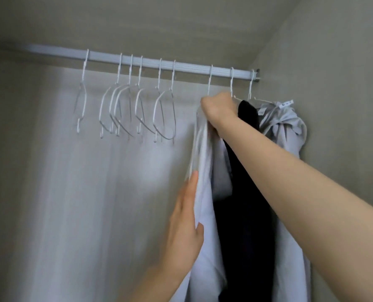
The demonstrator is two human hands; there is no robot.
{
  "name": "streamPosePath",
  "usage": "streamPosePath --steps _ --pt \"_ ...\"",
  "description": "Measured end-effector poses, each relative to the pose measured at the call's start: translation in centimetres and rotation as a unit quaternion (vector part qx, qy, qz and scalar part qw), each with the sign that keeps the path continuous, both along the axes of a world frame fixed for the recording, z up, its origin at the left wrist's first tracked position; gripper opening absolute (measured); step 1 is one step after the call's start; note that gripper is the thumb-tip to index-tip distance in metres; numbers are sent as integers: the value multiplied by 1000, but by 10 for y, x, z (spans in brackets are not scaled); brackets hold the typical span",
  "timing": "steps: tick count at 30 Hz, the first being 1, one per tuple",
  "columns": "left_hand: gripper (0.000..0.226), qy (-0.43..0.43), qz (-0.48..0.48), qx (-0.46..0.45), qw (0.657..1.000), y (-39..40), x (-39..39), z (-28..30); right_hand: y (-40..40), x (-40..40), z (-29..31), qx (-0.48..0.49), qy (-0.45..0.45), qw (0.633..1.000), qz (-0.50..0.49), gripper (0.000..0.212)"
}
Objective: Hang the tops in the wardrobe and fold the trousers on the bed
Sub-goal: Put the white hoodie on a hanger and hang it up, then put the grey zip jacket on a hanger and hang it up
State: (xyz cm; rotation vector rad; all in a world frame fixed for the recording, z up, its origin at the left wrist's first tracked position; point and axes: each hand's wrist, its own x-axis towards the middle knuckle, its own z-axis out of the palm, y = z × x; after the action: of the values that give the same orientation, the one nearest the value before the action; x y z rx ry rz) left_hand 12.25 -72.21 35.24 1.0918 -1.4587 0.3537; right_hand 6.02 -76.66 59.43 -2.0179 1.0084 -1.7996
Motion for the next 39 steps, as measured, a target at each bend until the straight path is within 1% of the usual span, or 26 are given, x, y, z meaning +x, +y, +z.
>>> streamPosePath --steps 2,3,4,5,7,10,12,15,18,23,26,29,32,36,38,39 --pt "109 45 -3 -23 999 5 -6 -10 15 1 -23 -54 75 995 -32 60" --pt "105 56 -4 -27 998 7 -8 -13 19 2 -33 -90 117 987 -57 62" --pt "102 58 -6 -19 998 10 -9 -17 21 2 -39 -119 146 979 -80 59" --pt "100 49 -8 2 999 15 -10 -22 23 1 -44 -135 157 974 -95 54" --pt "99 19 -13 59 998 23 -9 -33 21 -5 -49 -150 151 972 -103 49" --pt "96 18 -3 114 993 40 -6 -53 19 -16 -59 -172 156 966 -117 51" --pt "89 19 21 142 989 53 -5 -66 27 -22 -73 -198 175 954 -138 53" --pt "76 23 39 173 984 76 -8 -84 49 -34 -105 -238 206 938 -148 53" --pt "66 41 56 198 978 103 -12 -101 75 -46 -147 -250 251 925 -135 54" --pt "59 62 98 247 962 153 -20 -139 117 -66 -223 -292 328 895 -78 50" --pt "58 72 116 274 952 184 -24 -161 139 -76 -262 -290 372 881 -42 49" --pt "52 105 145 275 945 222 -31 -173 161 -85 -297 -286 391 875 0 48" --pt "42 139 193 257 937 268 -42 -185 187 -91 -329 -282 386 877 57 46" --pt "33 197 241 240 920 336 -66 -196 233 -85 -373 -249 359 877 198 42" --pt "34 231 284 230 902 370 -83 -208 261 -80 -397 -249 344 862 277 41" --pt "32 250 324 229 883 393 -100 -220 281 -81 -413 -254 334 846 329 40"
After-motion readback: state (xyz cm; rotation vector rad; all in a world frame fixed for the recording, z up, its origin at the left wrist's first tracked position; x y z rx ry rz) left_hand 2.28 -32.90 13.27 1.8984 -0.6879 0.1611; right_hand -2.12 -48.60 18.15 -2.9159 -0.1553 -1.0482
